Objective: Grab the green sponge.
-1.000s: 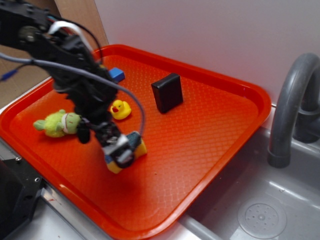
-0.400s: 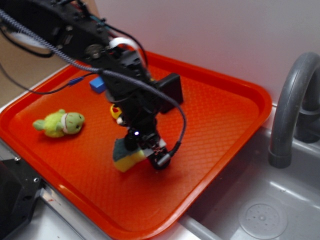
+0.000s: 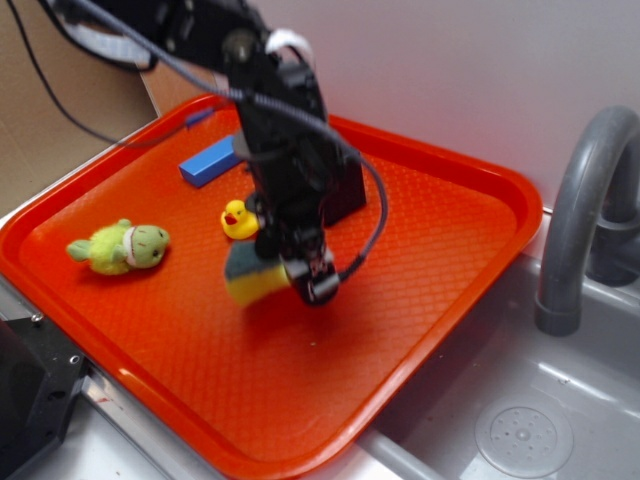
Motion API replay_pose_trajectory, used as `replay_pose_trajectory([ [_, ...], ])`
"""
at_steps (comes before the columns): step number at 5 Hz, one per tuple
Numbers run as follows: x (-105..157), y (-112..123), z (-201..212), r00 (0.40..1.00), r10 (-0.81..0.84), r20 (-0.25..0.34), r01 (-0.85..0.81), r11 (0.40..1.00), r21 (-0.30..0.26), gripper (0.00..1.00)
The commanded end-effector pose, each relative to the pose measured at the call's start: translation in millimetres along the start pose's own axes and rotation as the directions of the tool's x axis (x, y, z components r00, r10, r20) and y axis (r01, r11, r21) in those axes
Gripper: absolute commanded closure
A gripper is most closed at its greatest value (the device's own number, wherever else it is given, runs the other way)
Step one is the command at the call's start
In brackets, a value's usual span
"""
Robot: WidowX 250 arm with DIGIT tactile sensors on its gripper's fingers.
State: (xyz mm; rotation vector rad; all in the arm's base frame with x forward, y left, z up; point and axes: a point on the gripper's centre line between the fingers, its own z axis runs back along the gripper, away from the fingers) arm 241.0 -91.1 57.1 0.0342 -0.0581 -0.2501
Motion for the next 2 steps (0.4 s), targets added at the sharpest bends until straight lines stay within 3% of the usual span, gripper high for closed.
replay_pose_trajectory([
  [1, -6, 12, 74, 0.993, 0.088, 0.079, -0.090, 0.996, 0.019, 1.00],
  [2, -22, 28, 104, 0.955, 0.280, 0.098, -0.286, 0.957, 0.053, 1.00],
])
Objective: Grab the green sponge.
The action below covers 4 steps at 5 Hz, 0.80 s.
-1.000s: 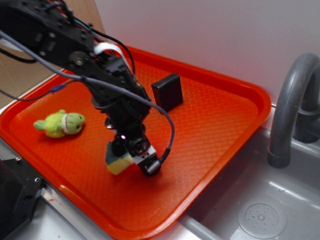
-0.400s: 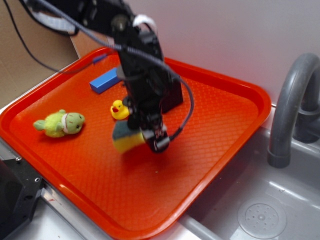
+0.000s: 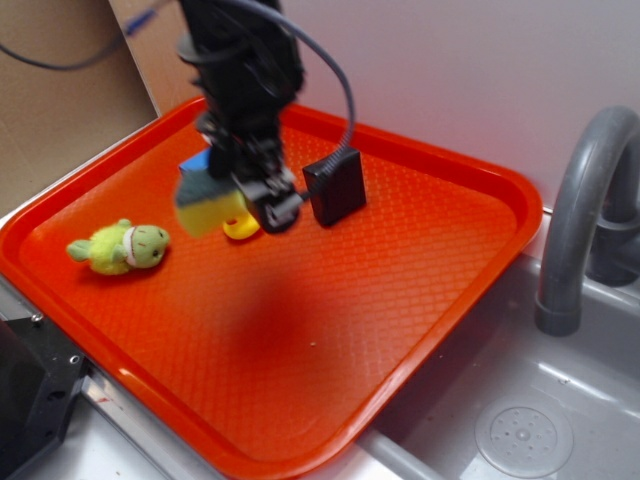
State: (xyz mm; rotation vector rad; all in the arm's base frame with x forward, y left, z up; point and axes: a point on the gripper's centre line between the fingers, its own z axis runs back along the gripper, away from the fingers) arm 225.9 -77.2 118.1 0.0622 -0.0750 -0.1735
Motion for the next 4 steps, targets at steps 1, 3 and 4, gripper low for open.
replay_pose_trajectory([
  [1, -23, 37, 71, 0.934, 0.337, 0.114, -0.342, 0.940, 0.018, 1.00],
  [3, -33, 50, 112, 0.897, 0.425, 0.119, -0.425, 0.905, -0.032, 1.00],
  [4, -26, 49, 121, 0.905, 0.406, 0.130, -0.401, 0.914, -0.057, 1.00],
])
